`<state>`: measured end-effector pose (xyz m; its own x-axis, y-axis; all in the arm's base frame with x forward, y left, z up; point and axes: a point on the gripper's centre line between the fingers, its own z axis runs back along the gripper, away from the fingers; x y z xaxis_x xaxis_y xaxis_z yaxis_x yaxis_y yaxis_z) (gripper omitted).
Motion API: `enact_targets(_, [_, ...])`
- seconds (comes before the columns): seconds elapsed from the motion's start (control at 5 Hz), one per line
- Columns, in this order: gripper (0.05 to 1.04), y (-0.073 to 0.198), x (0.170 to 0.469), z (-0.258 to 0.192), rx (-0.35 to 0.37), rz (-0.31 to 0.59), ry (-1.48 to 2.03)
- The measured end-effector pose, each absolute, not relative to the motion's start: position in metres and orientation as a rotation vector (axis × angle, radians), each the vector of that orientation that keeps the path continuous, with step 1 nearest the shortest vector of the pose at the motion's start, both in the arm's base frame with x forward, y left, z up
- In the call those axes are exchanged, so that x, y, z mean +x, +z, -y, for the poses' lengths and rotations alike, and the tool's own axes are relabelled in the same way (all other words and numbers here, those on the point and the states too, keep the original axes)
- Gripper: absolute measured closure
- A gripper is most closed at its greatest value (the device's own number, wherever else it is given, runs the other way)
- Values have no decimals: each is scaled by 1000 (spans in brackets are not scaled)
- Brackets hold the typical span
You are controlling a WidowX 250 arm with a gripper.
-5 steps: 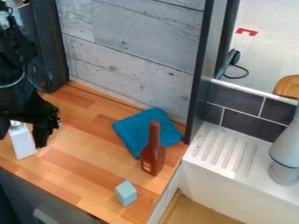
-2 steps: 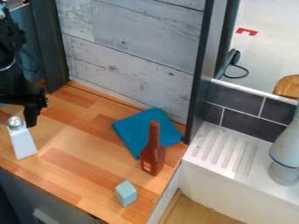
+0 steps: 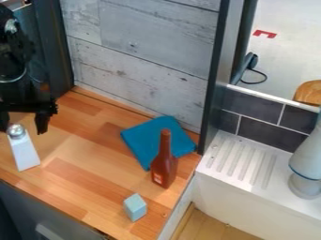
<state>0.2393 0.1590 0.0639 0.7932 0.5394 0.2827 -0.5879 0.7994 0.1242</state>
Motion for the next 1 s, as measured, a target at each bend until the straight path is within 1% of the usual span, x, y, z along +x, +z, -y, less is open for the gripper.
enact_targets(0.4, [83, 56, 232, -176, 227, 225, 643])
enact_targets(0.6, [83, 54, 228, -192, 227, 224, 660])
enact_targets(1.0, [83, 50, 235, -208, 203, 253, 684])
